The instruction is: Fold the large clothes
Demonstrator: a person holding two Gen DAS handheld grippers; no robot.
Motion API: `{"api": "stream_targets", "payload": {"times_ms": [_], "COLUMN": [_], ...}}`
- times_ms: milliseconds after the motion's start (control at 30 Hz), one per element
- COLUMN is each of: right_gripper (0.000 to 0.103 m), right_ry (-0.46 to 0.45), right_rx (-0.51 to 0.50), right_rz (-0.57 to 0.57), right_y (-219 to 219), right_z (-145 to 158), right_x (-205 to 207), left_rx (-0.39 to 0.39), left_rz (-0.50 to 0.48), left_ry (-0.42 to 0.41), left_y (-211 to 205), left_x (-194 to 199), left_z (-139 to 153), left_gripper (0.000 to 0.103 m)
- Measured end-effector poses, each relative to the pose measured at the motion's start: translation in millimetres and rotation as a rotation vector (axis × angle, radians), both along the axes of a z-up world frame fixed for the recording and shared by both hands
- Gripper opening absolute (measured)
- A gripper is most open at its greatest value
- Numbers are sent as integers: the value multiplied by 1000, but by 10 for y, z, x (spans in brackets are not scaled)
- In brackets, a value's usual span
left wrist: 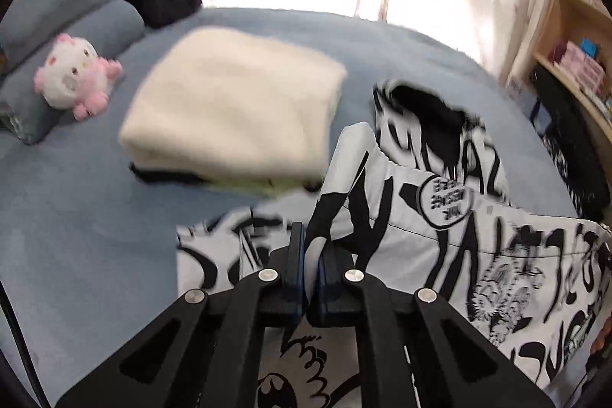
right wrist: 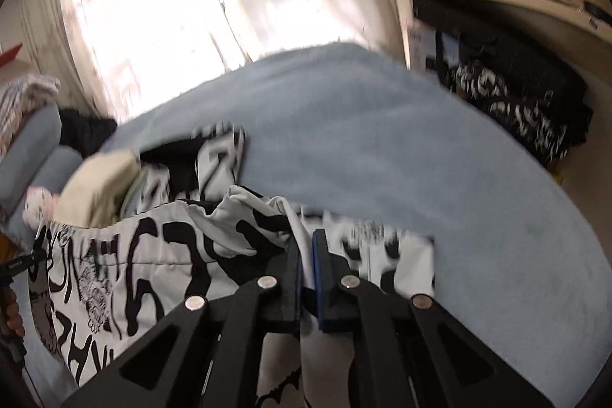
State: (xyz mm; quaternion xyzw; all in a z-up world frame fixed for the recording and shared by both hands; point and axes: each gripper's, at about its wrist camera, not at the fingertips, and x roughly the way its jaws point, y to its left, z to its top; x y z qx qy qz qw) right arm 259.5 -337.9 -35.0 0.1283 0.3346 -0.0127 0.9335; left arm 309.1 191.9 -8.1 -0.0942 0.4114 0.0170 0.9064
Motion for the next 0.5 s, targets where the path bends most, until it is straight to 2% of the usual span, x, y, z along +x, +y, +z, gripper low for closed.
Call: {"api": "stream_targets", "payload": {"times_ms": [133,233,367,500], "right_gripper": [4,4,4,5], "right_ry": [-34,-3,110,241], "right_rx": [0,-28,-50,-97], "right_rz": [-38,-59,-76,-75], "right_y": [8,67,139,205], "right_z": [50,-89,-509,-1009], "right_x": [275,580,1036,1355], "left_rx": [10,31,57,84], "left_rz": [39,59,96,120], "left_ry": [-21,-7,73,133], "left_y": [-32,-71,-91,-78], "left_x": [228,426,741,881], "left_z": [10,-133,-599,-1052], "left_gripper": [4,3,3,3]}}
